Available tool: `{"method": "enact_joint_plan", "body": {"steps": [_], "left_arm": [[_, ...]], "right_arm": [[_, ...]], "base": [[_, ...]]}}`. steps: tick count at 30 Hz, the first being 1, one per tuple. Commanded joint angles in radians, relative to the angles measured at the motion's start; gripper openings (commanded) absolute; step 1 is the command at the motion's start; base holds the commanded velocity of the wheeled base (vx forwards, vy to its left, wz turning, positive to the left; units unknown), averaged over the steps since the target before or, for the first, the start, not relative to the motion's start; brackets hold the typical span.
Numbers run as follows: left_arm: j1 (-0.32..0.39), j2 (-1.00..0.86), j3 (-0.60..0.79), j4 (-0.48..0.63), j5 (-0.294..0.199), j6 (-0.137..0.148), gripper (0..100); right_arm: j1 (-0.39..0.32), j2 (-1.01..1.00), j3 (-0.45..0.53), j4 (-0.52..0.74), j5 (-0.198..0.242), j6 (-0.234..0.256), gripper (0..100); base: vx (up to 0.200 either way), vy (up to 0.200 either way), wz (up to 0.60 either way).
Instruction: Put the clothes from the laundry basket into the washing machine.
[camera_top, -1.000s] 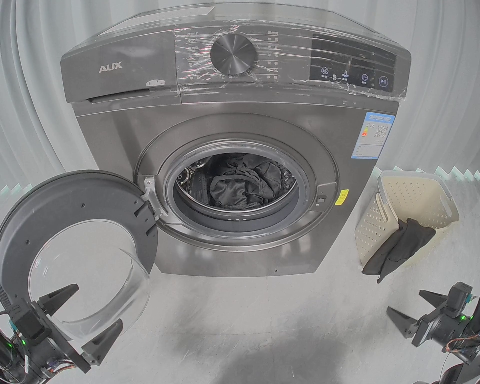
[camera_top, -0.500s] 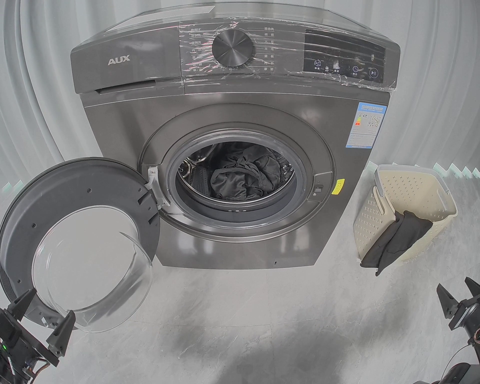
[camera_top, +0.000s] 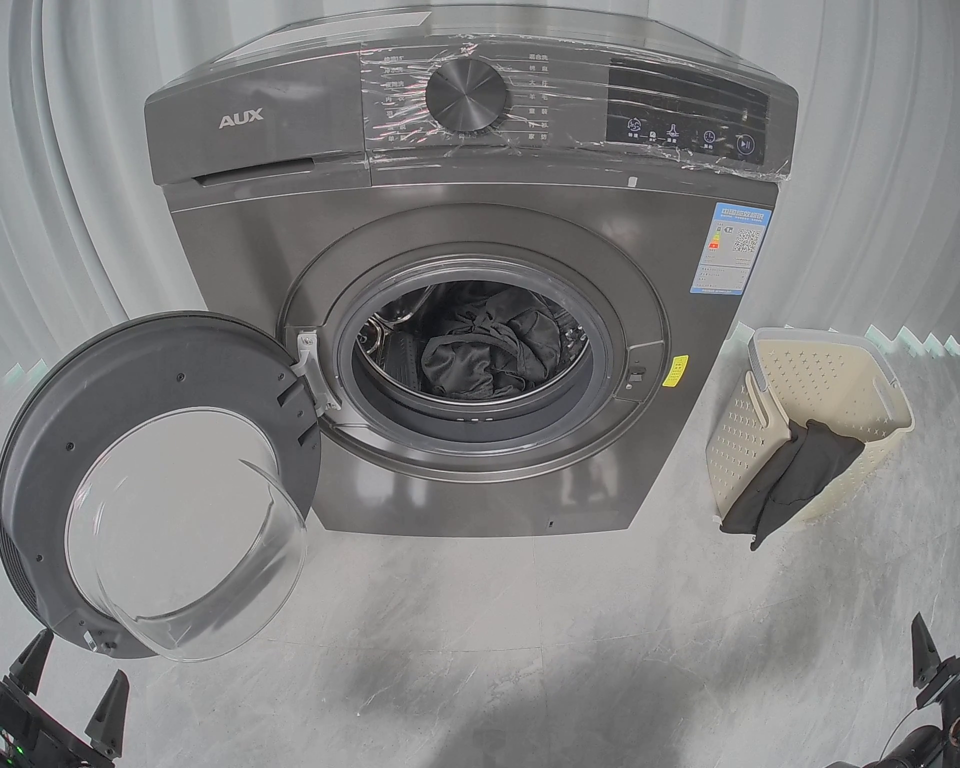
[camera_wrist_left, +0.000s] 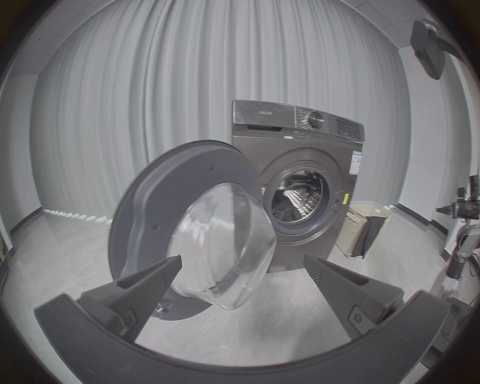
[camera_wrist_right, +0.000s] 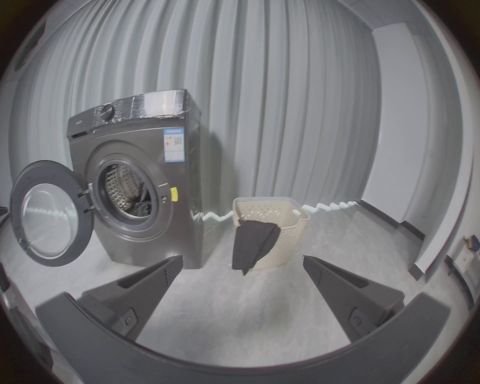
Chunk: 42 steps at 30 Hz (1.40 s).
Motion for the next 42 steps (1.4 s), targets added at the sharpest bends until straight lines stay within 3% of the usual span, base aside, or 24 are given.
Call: {"method": "enact_joint_plan", "body": {"steps": [1,3,4,5,8,9,10,11,12,13,16,17,20,42], "left_arm": [[0.132,-0.137,0.018,0.029,-0.068,0.003,100],[0.121,-0.143,0.018,0.030,-0.079,0.000,100],[0.121,-0.143,0.018,0.035,-0.081,-0.005,100],[0.121,-0.143,0.018,0.053,-0.067,0.006,100],[0.119,-0.143,0.016,0.069,-0.061,-0.011,100],[0.119,-0.143,0.018,0.099,-0.070,-0.017,100],[0.119,-0.143,0.018,0.106,-0.071,-0.012,100],[0.119,-0.143,0.018,0.106,-0.070,-0.001,100],[0.121,-0.143,0.018,0.107,-0.071,0.006,100],[0.119,-0.143,0.018,0.106,-0.073,0.008,100],[0.118,-0.143,0.018,0.107,-0.076,-0.001,100],[0.118,-0.143,0.018,0.106,-0.090,-0.009,100],[0.118,-0.143,0.018,0.106,-0.079,-0.011,100],[0.118,-0.143,0.018,0.107,-0.073,-0.031,100]], "right_arm": [[-0.138,-0.139,0.011,0.040,0.074,-0.050,100],[-0.121,-0.161,0.008,0.046,0.204,-0.043,100],[-0.119,-0.164,0.003,0.052,0.235,-0.040,100],[-0.119,-0.164,-0.004,0.077,0.229,-0.033,100],[-0.122,-0.161,-0.017,0.108,0.177,-0.034,100],[-0.124,-0.161,-0.023,0.118,0.129,-0.034,100],[-0.121,-0.161,-0.021,0.118,0.137,-0.034,100],[-0.121,-0.161,-0.015,0.108,0.214,-0.017,100],[-0.119,-0.161,0.006,0.100,0.330,0.003,100],[-0.121,-0.161,0.014,0.101,0.399,0.007,100],[-0.121,-0.161,0.011,0.103,0.386,0.004,100],[-0.124,-0.159,0.013,0.097,0.310,0.003,100],[-0.119,-0.163,0.014,0.094,0.341,-0.005,100],[-0.119,-0.163,0.014,0.094,0.343,-0.008,100]], "base": [[0.000,0.000,0.00],[0.000,0.000,0.00],[0.000,0.000,0.00],[0.000,0.000,0.00],[0.000,0.000,0.00],[0.000,0.000,0.00],[0.000,0.000,0.00],[0.000,0.000,0.00],[0.000,0.000,0.00],[0.000,0.000,0.00],[0.000,0.000,0.00],[0.000,0.000,0.00],[0.000,0.000,0.00],[0.000,-0.200,0.00]]}}
